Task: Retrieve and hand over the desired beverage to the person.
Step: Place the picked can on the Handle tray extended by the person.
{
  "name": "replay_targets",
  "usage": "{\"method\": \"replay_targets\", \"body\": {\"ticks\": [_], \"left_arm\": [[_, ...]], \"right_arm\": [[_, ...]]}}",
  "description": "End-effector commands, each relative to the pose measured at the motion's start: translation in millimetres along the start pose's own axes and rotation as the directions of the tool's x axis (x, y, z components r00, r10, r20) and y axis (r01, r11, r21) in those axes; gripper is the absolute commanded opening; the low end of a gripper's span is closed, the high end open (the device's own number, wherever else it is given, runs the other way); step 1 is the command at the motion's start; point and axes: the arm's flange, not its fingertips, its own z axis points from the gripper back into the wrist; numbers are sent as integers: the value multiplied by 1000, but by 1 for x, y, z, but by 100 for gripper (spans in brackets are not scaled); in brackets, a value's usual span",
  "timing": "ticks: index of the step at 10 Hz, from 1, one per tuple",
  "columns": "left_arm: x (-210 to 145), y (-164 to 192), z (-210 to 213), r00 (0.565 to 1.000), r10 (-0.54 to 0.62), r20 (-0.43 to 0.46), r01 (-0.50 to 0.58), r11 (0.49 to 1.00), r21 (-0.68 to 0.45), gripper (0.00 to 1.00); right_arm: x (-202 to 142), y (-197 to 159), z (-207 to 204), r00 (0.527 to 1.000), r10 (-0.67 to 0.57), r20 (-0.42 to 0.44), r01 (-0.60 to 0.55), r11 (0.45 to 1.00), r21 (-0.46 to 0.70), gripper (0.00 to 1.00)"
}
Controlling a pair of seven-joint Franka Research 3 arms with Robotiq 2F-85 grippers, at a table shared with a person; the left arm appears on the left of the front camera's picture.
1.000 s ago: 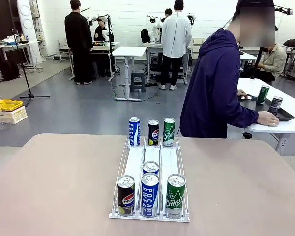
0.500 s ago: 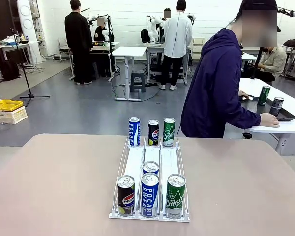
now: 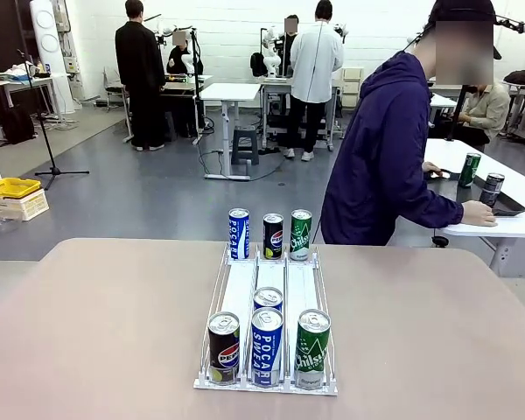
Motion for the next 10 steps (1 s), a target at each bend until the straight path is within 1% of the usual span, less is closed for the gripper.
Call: {"method": "replay_targets", "body": {"ticks": [1, 10], "left_arm": [[0, 0, 0, 1000, -23, 10, 23, 1000, -11, 100], [0, 0, 0, 1000, -23, 10, 23, 1000, -11, 100]], "right_arm": [[1, 0, -1, 1000, 14, 12, -14, 1000, 10, 100], [1, 0, -1, 1000, 14, 12, -14, 1000, 10, 100]]}}
